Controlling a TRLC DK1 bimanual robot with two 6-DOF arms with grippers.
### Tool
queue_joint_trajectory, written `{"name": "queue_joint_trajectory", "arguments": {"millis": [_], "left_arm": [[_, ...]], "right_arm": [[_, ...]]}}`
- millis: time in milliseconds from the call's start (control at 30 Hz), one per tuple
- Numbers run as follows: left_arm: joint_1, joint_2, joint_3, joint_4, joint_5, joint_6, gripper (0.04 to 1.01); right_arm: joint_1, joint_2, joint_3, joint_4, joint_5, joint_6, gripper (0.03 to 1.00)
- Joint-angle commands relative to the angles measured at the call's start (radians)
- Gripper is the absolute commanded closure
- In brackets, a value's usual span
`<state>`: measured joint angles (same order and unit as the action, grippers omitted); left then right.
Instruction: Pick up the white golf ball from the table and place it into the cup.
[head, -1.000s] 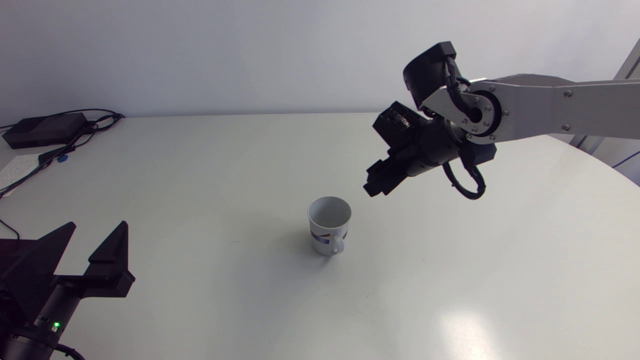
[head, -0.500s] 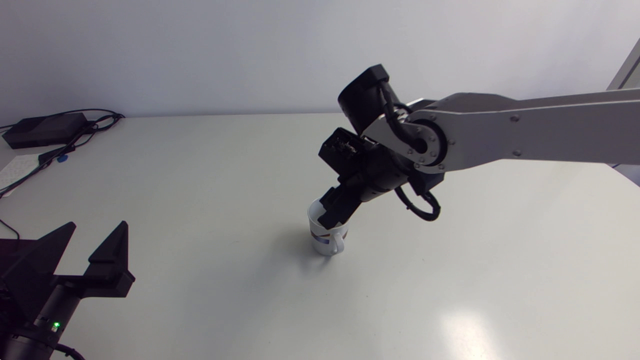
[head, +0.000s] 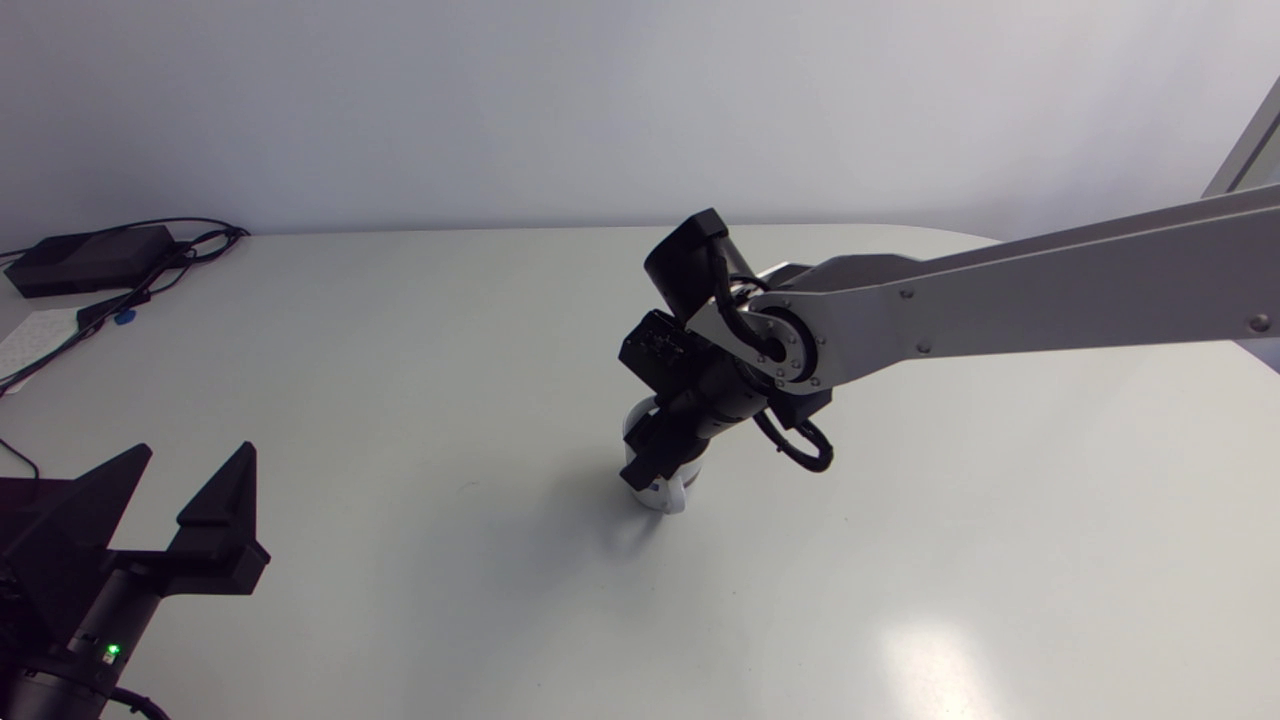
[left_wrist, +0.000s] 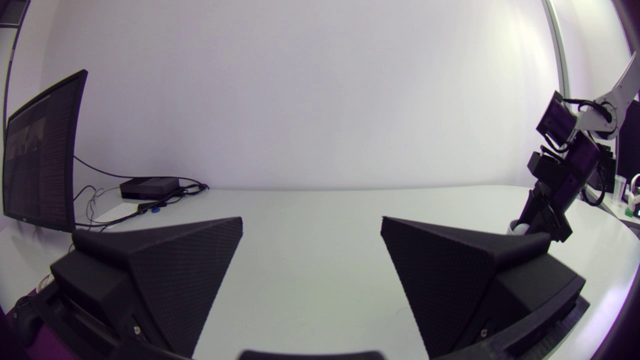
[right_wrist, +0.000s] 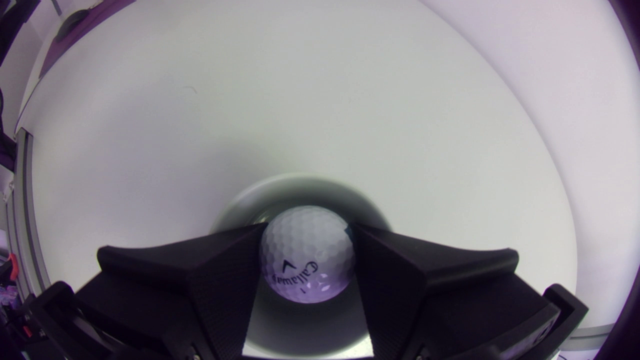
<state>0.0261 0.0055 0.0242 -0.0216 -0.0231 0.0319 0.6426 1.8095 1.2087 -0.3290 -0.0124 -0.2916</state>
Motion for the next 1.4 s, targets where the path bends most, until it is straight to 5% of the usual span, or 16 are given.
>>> {"name": "queue_joint_trajectory", "arguments": {"millis": [0, 200, 800, 1367], "left_arm": [[0.006, -0.015, -0.021, 0.008, 0.002, -0.006, 0.052], [0.008, -0.015, -0.021, 0.008, 0.002, -0.006, 0.052], [0.006, -0.015, -0.021, 0.008, 0.002, -0.006, 0.052], [0.006, -0.015, -0.021, 0.008, 0.002, -0.006, 0.052]], "right_arm": [[0.008, 0.033, -0.020, 0.001, 0.017, 0.009, 0.628], [0.008, 0.033, -0.009, -0.002, 0.028, 0.009, 0.469], [-0.006, -0.047, 0.015, -0.019, 0.051, 0.009, 0.479], [-0.038, -0.073, 0.184, -0.189, 0.035, 0.008, 0.482]]}}
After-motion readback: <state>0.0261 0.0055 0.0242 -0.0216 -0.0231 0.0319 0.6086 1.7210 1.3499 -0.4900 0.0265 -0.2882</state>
